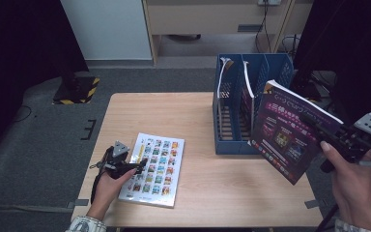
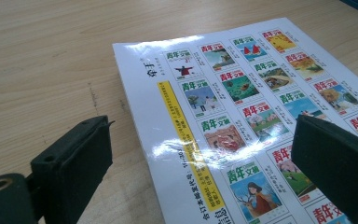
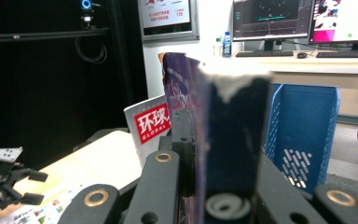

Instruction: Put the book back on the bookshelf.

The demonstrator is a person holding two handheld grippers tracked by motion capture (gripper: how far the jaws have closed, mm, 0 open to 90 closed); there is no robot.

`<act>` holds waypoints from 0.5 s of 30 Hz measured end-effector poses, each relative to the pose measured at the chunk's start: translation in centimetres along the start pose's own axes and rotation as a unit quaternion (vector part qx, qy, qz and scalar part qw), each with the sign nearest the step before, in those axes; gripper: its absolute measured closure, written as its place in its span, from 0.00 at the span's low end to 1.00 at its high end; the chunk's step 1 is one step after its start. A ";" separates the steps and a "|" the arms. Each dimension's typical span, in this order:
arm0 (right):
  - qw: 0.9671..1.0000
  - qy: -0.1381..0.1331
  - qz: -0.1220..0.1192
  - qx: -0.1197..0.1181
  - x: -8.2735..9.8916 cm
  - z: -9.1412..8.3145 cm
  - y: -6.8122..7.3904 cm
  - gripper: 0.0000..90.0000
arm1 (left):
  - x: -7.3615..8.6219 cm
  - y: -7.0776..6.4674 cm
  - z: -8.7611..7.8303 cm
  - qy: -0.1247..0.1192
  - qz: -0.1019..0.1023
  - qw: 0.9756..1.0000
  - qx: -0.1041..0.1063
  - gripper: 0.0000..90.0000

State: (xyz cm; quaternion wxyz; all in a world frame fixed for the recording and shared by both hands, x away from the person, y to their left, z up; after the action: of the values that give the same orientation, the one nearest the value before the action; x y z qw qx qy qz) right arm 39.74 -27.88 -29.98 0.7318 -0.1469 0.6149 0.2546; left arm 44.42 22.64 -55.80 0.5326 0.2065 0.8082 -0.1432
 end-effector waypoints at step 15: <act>0.999 0.008 -0.014 0.042 -0.2 2.6 -2.1 0.93 | 0.0 -0.1 0.0 0.001 0.001 1.000 0.001 0.06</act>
State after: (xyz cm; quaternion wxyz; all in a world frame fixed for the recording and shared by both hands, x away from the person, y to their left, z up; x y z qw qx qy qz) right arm 42.97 -28.28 -29.43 0.7357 -0.1268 0.6290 0.2166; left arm 44.39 22.56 -55.83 0.5315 0.2078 0.8086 -0.1432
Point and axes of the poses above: each handheld gripper's, and its own axes: z roughly forward along the jaws, x roughly out of its underside, y roughly to its left, the point moved 9 cm from there along z, roughly forward along the jaws, and after that the axes turned 15 degrees about -y, right-handed, at the moved point
